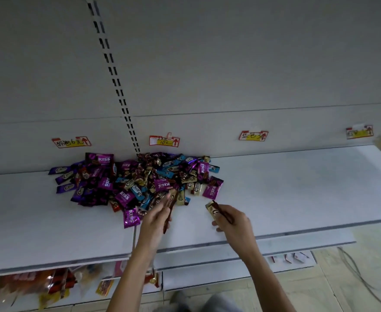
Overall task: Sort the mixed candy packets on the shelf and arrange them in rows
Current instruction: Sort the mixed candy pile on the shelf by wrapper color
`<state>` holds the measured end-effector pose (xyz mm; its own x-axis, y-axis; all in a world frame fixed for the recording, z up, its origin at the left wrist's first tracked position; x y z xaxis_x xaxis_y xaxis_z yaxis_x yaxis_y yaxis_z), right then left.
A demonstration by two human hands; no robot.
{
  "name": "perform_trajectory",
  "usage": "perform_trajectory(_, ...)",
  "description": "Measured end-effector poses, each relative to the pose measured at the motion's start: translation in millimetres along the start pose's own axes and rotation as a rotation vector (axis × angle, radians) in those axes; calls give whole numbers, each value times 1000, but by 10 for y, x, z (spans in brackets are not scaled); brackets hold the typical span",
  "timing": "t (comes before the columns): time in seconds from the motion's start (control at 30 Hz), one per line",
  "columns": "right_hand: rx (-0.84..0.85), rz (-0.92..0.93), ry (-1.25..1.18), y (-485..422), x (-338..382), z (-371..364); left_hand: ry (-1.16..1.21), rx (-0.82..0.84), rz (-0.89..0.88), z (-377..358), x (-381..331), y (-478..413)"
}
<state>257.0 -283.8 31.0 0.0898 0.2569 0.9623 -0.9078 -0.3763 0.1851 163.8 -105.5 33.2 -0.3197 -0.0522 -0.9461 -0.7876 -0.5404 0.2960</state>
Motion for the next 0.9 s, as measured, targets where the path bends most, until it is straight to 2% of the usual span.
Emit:
perform_trajectory(0.13,-105,11,-12,165,5,338,-149,108,-87,-204,-93,95)
perform_trajectory(0.27,-239,9,18,390,-16,817,-243,122,-136,-528,-194,231)
perform_trajectory(0.43,-376,12,30,802,-161,1560,-222,118,-178,-1086,-251,472)
perform_trajectory(0.67,-541,-30,-32,1423,-472,2683,-131,222,-171,-2210,-263,955)
perform_trajectory(0.9,-680,-78,-154,1876,-881,3381,-161,292,-149,-3120,-118,1344)
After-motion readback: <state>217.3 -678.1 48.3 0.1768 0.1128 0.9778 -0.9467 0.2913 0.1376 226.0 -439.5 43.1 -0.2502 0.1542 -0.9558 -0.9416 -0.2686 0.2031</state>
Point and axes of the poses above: each hand's wrist, its own y-axis away from the middle knuckle, its own z-axis out of the back of the hand, x = y × z, the point moved 5 cm from there along -y, towards the middle knuckle, and after that the axes turned 11 degrees about -y, right-handed, at the moved point
